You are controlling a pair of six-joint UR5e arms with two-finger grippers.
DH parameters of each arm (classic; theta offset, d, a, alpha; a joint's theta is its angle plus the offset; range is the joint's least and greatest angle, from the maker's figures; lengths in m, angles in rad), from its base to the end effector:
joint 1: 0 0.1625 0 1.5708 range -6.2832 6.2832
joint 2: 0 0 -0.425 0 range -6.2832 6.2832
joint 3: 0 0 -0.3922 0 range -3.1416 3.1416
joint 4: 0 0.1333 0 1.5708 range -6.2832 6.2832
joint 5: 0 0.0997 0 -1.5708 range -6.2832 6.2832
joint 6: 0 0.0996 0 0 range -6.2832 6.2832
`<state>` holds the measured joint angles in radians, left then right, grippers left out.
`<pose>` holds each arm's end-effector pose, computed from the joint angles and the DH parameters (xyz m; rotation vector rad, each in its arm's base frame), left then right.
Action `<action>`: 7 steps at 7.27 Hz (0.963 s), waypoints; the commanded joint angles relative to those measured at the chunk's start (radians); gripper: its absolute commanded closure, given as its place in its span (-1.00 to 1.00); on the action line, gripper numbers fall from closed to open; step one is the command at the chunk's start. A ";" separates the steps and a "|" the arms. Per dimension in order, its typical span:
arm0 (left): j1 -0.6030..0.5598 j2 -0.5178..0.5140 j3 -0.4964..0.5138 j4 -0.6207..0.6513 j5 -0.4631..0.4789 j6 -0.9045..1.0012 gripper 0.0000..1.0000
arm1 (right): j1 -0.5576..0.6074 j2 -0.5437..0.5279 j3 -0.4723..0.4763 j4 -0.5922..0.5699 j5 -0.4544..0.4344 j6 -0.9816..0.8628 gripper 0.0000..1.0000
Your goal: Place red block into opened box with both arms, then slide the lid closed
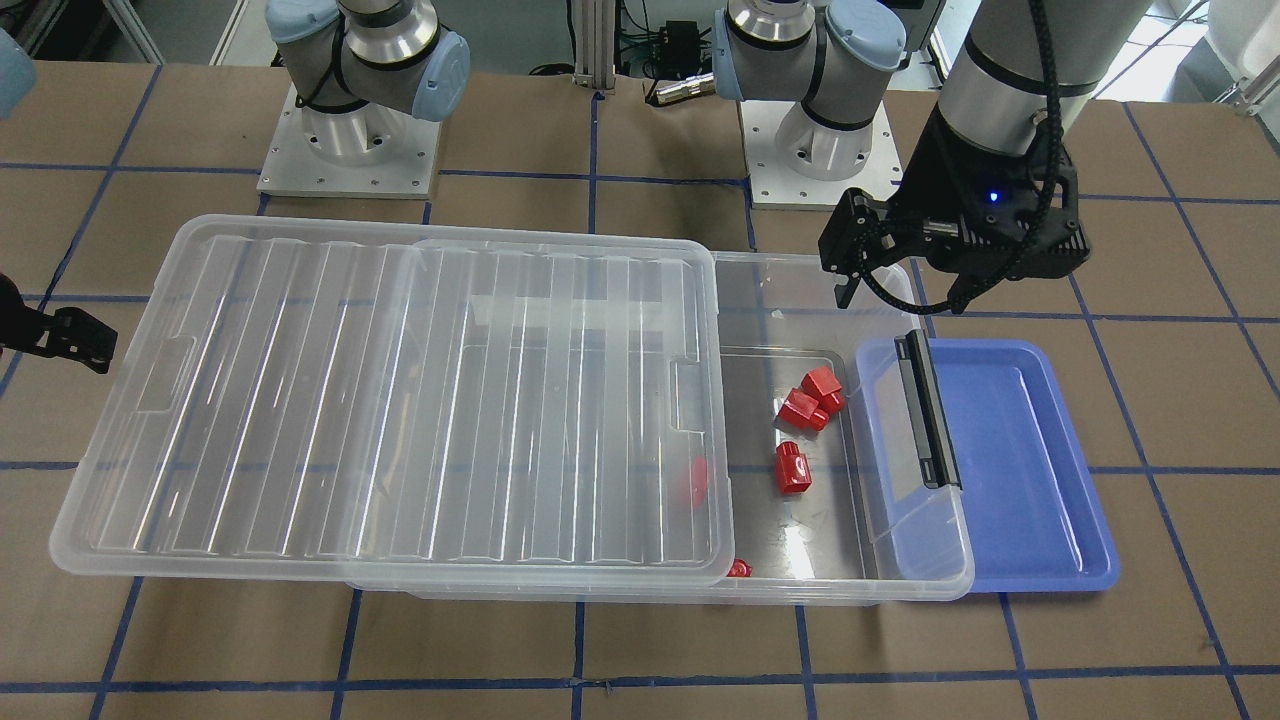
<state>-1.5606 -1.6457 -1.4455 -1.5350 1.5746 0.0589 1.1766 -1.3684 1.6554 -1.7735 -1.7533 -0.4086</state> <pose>-0.1275 -0.5327 0.5154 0.0760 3.1310 -0.1348 -0.1059 -0.5546 0.3618 0.0332 -2.9982 -0.2236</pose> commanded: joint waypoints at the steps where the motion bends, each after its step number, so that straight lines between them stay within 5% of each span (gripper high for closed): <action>1: -0.006 0.044 -0.003 -0.040 -0.005 0.001 -1.00 | 0.000 0.005 0.021 -0.004 0.001 0.002 -1.00; 3: -0.010 0.063 0.019 -0.101 -0.067 -0.005 -1.00 | 0.005 0.003 0.021 -0.003 0.006 0.019 -1.00; 7: -0.012 0.064 0.017 -0.099 -0.031 -0.011 -1.00 | 0.021 0.000 0.021 0.016 0.052 0.079 -1.00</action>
<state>-1.5723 -1.5836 -1.4282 -1.6332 1.5414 0.0475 1.1930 -1.3677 1.6766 -1.7646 -1.7262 -0.3402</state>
